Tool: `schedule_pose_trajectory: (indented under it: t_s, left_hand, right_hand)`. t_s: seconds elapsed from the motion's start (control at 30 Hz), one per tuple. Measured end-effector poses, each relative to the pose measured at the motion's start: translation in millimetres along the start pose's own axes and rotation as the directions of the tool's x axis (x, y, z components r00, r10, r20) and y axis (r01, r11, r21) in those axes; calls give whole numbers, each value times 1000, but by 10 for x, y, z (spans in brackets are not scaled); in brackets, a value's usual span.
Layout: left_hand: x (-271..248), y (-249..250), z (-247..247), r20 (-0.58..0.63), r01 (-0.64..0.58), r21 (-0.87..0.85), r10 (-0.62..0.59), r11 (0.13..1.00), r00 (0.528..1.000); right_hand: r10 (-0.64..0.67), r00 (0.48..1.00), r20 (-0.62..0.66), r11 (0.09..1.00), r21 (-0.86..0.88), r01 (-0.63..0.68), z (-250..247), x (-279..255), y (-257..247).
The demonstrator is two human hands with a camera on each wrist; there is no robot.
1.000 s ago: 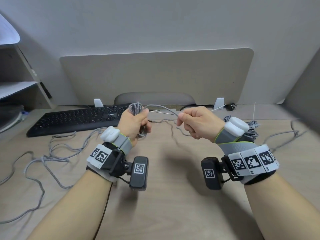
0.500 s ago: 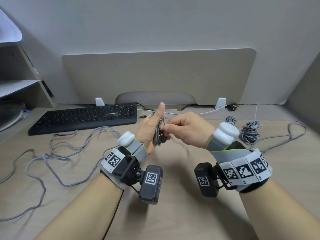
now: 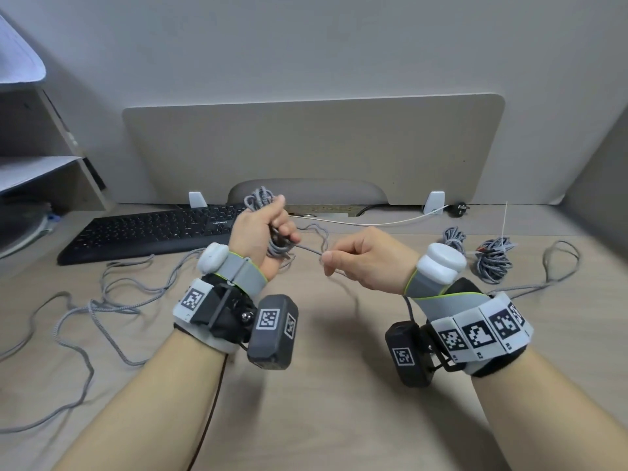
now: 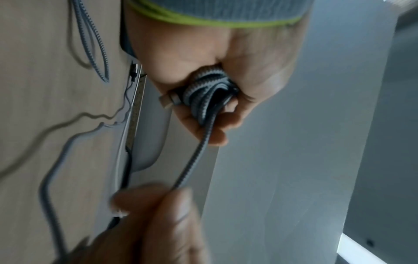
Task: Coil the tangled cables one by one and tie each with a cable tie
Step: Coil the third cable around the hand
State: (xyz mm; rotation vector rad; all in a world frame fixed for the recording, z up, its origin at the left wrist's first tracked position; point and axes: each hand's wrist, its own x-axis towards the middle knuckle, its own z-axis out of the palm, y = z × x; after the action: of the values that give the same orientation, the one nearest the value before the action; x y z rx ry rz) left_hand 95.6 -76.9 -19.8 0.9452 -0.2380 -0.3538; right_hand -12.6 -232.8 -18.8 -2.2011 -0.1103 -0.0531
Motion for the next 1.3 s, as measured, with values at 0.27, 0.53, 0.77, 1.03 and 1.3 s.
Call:
schedule_pose_trajectory:
  t_s: [0.27,0.53,0.77,1.03,1.3]
  left_hand:
    - [-6,201,-131,20,-40,249,36,968,999]
    - [-222,-109,102,239,18,658,-232,753,943]
    - [-278,-265,162,317,33,660,-319,751,893]
    - [-84,-192,53,149,-128,576,51,808,988]
    - [14,-40,-110,-18,9,296,-4,955,1000]
  right_hand:
    - [101,991,-83,995,32,-99,-234,-11,156]
    - [100,986,-133,994,66,-92,-250,38,212]
    - [83,986,-146,993,101,-68,-200,69,187]
    - [117,985,-126,979,184,-93,-231,25,115]
    - [90,984,-155,984,167,-63,-305,-24,100]
